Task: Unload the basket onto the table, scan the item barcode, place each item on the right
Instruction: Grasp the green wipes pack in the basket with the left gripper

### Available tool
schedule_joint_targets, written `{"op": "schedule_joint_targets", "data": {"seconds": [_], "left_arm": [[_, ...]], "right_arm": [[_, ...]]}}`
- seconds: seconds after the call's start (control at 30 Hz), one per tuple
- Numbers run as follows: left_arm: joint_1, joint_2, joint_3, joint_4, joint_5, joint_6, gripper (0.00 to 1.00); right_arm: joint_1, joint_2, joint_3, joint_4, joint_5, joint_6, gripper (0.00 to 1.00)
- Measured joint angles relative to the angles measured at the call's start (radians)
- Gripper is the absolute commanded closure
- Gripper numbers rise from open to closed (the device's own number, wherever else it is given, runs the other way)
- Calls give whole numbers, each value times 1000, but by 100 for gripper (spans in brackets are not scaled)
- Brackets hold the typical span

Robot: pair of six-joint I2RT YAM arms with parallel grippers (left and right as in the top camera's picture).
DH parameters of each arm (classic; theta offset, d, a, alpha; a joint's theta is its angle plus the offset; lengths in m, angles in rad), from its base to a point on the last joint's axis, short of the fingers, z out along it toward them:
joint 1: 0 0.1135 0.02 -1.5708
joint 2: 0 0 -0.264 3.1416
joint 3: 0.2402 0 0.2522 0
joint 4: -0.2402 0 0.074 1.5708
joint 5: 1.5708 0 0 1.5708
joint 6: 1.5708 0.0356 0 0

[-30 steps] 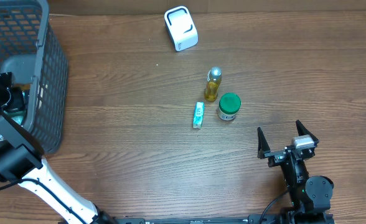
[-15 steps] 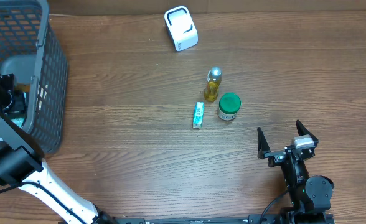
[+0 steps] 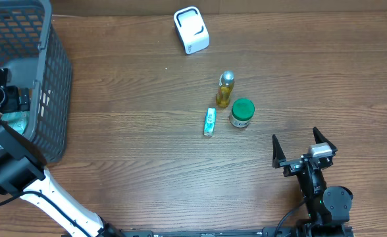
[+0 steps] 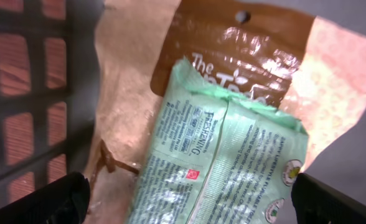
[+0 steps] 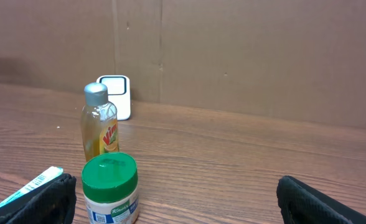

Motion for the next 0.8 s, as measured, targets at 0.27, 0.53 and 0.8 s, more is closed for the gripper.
{"op": "schedule_joint_targets", "data": {"seconds": [0.27,0.53,0.8], "left_arm": [[0,0,-24,-20,19,93,0],[0,0,-60,-24,34,162,0],[11,0,-72,-8,33,176,0]], "right_arm": [[0,0,0,0,0,0,0],[0,0,0,0,0,0,0],[0,0,0,0,0,0,0]]}}
